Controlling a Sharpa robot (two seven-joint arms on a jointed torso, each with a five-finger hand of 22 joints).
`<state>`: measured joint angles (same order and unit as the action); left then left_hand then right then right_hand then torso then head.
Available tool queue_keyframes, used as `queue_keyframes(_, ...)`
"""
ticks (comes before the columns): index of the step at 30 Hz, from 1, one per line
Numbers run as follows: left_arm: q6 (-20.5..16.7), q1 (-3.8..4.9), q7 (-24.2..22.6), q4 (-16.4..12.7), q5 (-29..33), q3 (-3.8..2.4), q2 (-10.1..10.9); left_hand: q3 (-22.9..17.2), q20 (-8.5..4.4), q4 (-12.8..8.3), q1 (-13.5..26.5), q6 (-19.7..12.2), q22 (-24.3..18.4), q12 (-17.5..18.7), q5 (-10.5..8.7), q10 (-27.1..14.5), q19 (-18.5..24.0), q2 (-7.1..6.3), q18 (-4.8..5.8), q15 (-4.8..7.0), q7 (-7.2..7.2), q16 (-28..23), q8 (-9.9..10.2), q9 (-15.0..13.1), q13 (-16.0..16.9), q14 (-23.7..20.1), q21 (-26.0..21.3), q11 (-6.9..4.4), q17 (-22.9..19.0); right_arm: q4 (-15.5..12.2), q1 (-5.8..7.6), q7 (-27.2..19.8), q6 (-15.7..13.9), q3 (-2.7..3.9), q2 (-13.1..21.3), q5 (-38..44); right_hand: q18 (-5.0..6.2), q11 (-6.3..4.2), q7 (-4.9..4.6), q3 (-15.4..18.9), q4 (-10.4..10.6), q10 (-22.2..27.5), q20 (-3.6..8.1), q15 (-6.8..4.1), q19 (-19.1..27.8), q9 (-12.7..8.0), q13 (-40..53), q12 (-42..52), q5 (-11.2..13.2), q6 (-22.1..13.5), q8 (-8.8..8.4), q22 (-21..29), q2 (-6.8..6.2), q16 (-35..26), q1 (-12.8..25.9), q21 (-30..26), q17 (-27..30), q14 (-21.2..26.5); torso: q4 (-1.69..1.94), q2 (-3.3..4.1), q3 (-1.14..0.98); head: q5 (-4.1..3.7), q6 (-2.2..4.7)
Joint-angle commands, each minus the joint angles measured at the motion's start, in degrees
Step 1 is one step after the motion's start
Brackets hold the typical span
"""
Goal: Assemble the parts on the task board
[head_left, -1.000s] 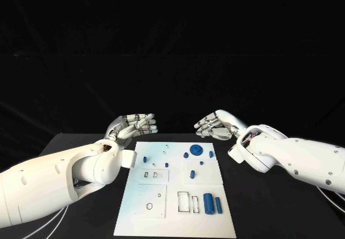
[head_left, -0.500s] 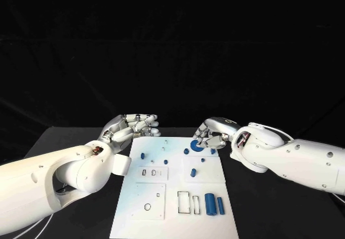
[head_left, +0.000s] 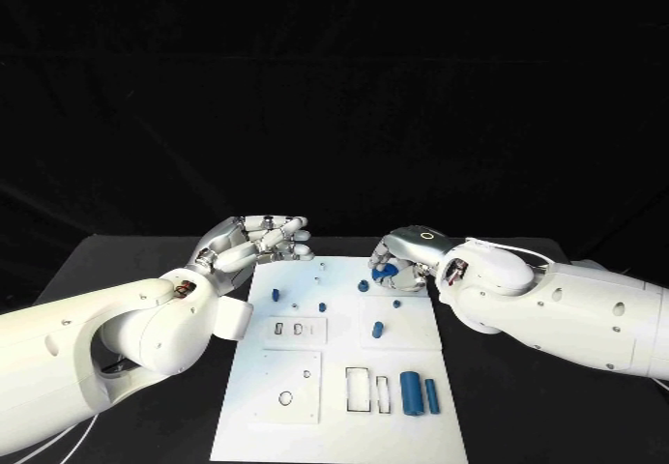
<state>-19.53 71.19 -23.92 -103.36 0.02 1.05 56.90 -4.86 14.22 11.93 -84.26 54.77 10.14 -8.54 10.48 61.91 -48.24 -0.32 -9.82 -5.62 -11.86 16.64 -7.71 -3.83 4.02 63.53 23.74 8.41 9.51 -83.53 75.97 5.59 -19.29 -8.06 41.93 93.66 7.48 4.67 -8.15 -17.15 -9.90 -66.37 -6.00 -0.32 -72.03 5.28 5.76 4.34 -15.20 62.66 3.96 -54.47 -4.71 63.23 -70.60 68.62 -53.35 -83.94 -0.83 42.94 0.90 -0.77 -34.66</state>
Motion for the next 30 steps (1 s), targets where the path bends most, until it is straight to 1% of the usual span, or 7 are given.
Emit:
queue_keyframes(1, 1.2, 0.19, -0.5, -0.3, -0.1, -0.06, 0.1, -0.3, -0.09, -0.1, 0.1, 0.4, 0.1, 0.4, 0.04, 0.1, -0.4, -0.34, -0.75, -0.06, -0.01, 0.1, 0.3, 0.1, -0.1, 0.1, 0.2, 0.1, 0.1, 0.4, 0.05, 1.5, 1.2, 0.05, -0.6, 3.4, -1.2, 0.14, 0.03, 0.0, 0.6, 0.5, 0.04, 0.24, -0.7, 0.1, 0.1, 0.4, 0.2, -0.6, -0.13, -1.3, -0.47, 1.3, -0.2, 0.9, -1.2, -1.9, 0.04, 0.4, -0.01, 0.09, -0.01)
queue_keyframes(6, 1.2, 0.27, -0.6, -0.3, 0.2, -0.07, 0.2, -0.3, -0.11, 0.0, 0.2, 0.4, 0.1, 0.5, 0.02, 0.1, -0.4, -0.38, -0.74, -0.09, -0.05, 0.0, 0.4, 0.1, -0.1, 0.1, 0.2, 0.14, 0.1, 1.4, 0.02, 1.5, 2.1, 0.04, -1.5, 3.5, -1.43, 0.19, 0.07, -0.1, 0.8, 1.0, -0.02, 0.29, -1.2, 0.1, 0.1, 0.4, 0.3, -0.8, -0.13, -3.0, -0.57, 3.0, -0.3, 2.0, -3.0, -2.0, 0.04, 0.44, 0.08, 0.24, 0.03)
queue_keyframes(13, 1.2, 0.37, -0.6, -0.6, 0.3, -0.08, 0.4, -0.3, -0.12, 0.1, 0.2, 0.4, 0.1, 0.6, 0.02, 0.1, -0.4, -0.4, -0.73, -0.11, -0.07, 0.0, 0.4, 0.1, -0.1, 0.0, 0.3, 0.16, 0.1, 1.9, 0.0, 1.7, 3.0, 0.04, -2.3, 3.8, -1.58, 0.23, 0.06, -0.2, 0.9, 1.3, -0.07, 0.34, -1.6, 0.1, 0.2, 0.4, 0.3, -0.7, -0.09, -4.1, -0.51, 4.1, -0.6, 2.7, -4.1, -2.0, 0.03, 0.78, 0.04, 0.34, 0.14)
queue_keyframes(18, 1.2, 0.45, -0.6, -0.8, 0.3, -0.09, 0.5, -0.3, -0.13, 0.1, 0.3, 0.4, 0.1, 0.6, 0.03, 0.1, -0.4, -0.37, -0.72, -0.12, -0.08, -0.1, 0.5, 0.1, -0.1, 0.0, 0.3, 0.17, 0.1, 2.6, -0.08, 1.6, 3.6, 0.04, -3.2, 3.9, -1.75, 0.26, 0.03, -0.3, 1.1, 1.4, -0.11, 0.38, -2.0, 0.1, 0.2, 0.6, 0.3, -0.8, -0.1, -5.2, -0.47, 5.1, -0.7, 3.5, -5.1, -2.1, 0.19, 0.93, 0.07, 0.2, -0.05)
queue_keyframes(21, 1.3, 0.48, -0.7, -1.0, 0.3, -0.1, 0.6, -0.3, -0.14, 0.1, 0.3, 0.3, 0.1, 0.7, 0.03, 0.1, -0.4, -0.37, -0.71, -0.15, -0.12, -0.1, 0.5, 0.1, -0.1, -0.1, 0.3, 0.2, 0.2, 2.9, -0.2, 1.6, 3.9, 0.04, -3.7, 3.8, -1.95, 0.26, 0.02, -0.4, 1.3, 1.4, -0.13, 0.39, -2.6, 0.2, 0.2, 0.7, 0.5, -0.8, -0.11, -6.5, -0.44, 5.8, -0.7, 4.4, -5.8, -2.1, 0.34, 1.13, 0.09, 0.34, -0.13)
queue_keyframes(26, 1.4, 0.55, -0.7, -1.1, 0.3, -0.12, 0.7, -0.4, -0.14, 0.2, 0.4, 0.3, 0.1, 0.8, 0.03, 0.0, -0.4, -0.38, -0.7, -0.19, -0.17, -0.2, 0.6, 0.1, -0.1, -0.1, 0.3, 0.24, 0.2, 3.5, -0.41, 1.5, 4.0, 0.04, -4.3, 3.7, -2.2, 0.25, 0.01, -0.5, 1.4, 1.4, -0.14, 0.39, -3.4, 0.2, 0.3, 0.7, 0.7, -0.8, -0.08, -8.1, -0.33, 6.4, -0.8, 5.4, -6.3, -2.1, 0.54, 1.35, 0.07, 0.36, -0.09)
queue_keyframes(30, 1.4, 0.6, -0.6, -1.1, 0.3, -0.12, 0.8, -0.4, -0.14, 0.2, 0.4, 0.3, 0.0, 1.0, 0.03, 0.0, -0.4, -0.39, -0.68, -0.23, -0.21, -0.3, 0.7, 0.1, -0.1, -0.2, 0.3, 0.29, 0.2, 3.9, -0.53, 1.5, 4.0, 0.04, -4.8, 3.8, -2.28, 0.26, -0.01, -0.7, 1.5, 1.4, -0.15, 0.39, -3.6, 0.2, 0.3, 0.8, 0.7, -0.8, -0.07, -8.6, -0.22, 6.6, -0.9, 5.7, -6.4, -2.1, 0.66, 1.43, 0.14, 0.38, 0.01)
